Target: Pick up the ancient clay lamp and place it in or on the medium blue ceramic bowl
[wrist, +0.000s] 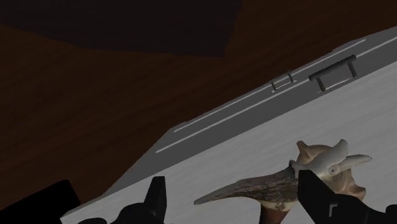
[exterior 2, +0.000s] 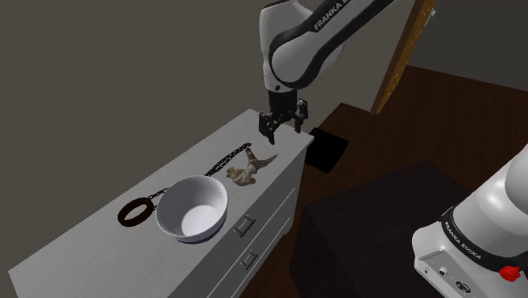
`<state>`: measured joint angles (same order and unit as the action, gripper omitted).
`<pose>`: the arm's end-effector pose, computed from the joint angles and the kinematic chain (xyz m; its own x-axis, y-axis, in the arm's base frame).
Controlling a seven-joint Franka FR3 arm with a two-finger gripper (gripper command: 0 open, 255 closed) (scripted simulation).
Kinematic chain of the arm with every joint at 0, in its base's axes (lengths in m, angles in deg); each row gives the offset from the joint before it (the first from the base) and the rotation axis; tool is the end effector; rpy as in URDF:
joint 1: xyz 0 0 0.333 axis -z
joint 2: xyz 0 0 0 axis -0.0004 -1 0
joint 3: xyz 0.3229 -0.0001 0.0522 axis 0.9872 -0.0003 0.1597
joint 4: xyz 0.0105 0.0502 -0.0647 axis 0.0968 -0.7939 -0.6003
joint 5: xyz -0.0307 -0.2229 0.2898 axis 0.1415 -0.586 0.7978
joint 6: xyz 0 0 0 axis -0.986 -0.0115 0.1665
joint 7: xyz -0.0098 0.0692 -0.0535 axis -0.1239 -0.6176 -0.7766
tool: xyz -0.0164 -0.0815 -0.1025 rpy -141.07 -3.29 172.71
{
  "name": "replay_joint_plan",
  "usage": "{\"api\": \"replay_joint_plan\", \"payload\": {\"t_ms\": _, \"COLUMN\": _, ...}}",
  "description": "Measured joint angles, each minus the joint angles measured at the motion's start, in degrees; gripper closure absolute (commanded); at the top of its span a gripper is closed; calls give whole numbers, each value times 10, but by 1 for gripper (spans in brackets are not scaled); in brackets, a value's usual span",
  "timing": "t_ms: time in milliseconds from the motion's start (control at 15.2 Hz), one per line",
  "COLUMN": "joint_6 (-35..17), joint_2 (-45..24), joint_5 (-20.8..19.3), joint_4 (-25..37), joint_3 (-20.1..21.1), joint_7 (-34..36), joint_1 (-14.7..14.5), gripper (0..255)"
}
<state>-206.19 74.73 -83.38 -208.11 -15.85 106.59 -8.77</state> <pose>0.4165 0.2413 0.2914 0.9881 0.1116 -0.1061 0.1186 -0.9910 0.0623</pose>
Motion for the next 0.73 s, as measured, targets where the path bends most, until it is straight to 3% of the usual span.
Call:
{"api": "replay_joint_plan", "payload": {"t_ms": 396, "joint_6": -32, "joint_2": -133, "joint_5": -64, "joint_4": 85, "joint_3": -4, "joint_7": 76, "joint_1": -42, "gripper": 0}}
{"api": "replay_joint_plan", "payload": {"t_ms": 726, "joint_6": -41, "joint_2": -250, "joint_5": -107, "joint_4": 184, "joint_3": -22, "joint_7": 128, "joint_1": -94, "gripper": 0}}
